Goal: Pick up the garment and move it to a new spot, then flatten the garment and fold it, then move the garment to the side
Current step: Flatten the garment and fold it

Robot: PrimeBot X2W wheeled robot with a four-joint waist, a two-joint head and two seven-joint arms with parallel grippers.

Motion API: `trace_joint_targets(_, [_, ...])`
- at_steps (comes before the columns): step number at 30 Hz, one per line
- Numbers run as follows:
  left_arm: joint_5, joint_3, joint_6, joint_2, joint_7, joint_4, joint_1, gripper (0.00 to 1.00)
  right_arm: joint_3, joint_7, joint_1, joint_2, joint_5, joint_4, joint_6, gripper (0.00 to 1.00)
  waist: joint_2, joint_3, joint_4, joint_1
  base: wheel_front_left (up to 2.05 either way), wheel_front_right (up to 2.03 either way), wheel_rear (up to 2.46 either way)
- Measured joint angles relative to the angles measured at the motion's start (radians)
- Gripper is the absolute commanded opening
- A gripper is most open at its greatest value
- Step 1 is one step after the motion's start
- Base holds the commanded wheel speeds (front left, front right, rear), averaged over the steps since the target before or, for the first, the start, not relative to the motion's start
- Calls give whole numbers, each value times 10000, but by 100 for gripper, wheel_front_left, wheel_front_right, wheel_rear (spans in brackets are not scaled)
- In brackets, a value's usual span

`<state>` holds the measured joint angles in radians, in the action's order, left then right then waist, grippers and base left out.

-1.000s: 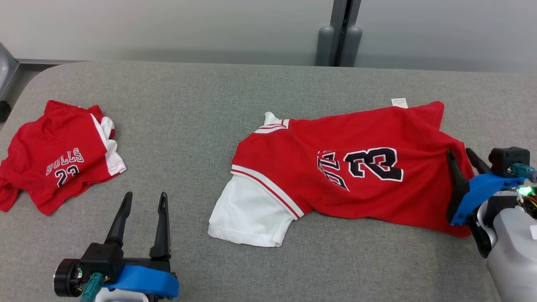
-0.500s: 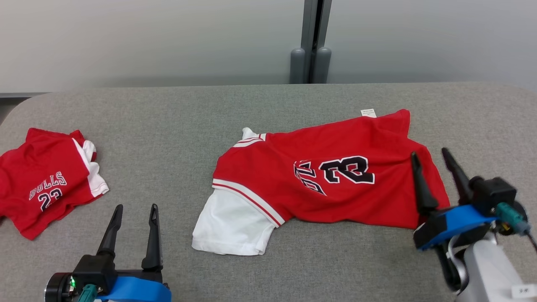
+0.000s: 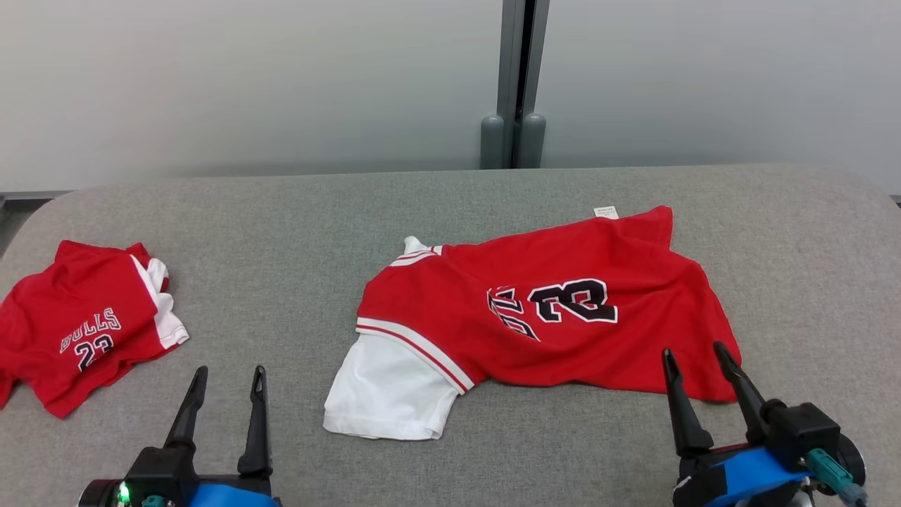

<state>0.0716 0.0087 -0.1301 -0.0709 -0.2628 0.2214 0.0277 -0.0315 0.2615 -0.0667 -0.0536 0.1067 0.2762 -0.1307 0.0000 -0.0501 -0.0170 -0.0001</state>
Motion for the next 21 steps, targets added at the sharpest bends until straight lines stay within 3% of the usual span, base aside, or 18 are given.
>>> trace_joint_targets(21, [-203, 155, 0, 6, 0, 100, 417, 100, 284, 0, 768, 27, 17, -167, 0, 100, 0, 418, -145, 1, 0, 0, 0])
